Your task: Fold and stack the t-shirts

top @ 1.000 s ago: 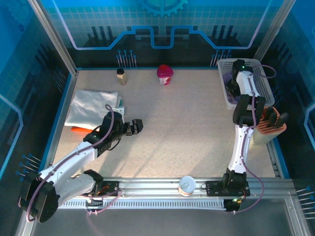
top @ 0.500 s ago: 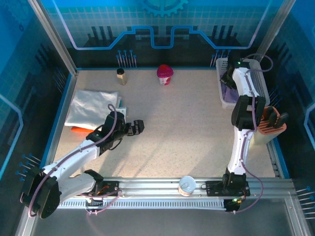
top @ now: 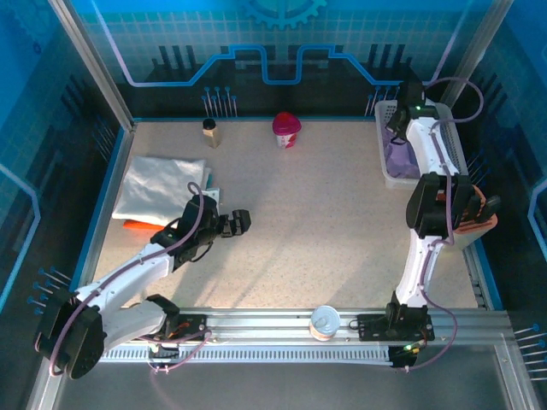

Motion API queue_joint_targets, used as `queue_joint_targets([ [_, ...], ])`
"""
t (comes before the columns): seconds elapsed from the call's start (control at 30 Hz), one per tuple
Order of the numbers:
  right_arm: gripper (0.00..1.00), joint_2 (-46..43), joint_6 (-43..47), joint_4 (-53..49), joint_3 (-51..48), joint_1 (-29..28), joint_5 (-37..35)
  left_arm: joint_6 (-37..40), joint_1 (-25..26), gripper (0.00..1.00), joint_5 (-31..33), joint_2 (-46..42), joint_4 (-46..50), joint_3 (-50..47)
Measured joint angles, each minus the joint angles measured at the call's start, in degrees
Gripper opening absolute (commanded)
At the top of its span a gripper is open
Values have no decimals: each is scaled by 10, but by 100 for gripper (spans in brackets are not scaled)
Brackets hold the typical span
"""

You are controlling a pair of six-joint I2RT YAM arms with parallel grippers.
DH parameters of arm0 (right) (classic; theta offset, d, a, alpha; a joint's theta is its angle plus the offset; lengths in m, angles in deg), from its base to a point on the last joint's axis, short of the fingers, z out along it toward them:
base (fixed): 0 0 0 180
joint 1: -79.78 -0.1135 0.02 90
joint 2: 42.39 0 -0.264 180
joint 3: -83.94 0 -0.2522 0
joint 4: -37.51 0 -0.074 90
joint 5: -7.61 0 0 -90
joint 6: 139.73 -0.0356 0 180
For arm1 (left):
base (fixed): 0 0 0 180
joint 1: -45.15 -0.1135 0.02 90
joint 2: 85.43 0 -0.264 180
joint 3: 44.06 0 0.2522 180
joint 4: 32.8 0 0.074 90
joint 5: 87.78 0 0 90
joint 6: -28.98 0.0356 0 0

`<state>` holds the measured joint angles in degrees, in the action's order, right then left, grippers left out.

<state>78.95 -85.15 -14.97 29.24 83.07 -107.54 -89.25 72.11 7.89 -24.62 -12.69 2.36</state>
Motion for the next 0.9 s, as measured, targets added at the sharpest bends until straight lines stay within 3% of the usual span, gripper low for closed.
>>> queue_joint_targets([
  [0.17,0,-34,28,60,-105,-44,-46,-2,1,97,0,0,-7,0],
  [0.4,0,-150,86,165,-262,-120,-142,-2,2,97,0,0,-7,0],
  [0.73,0,-314,253,328,-356,-222,-273,-3,5,97,-2,0,-7,0],
  [0.9,0,-361,307,368,-366,-236,-304,-3,5,97,-10,7,-9,0],
])
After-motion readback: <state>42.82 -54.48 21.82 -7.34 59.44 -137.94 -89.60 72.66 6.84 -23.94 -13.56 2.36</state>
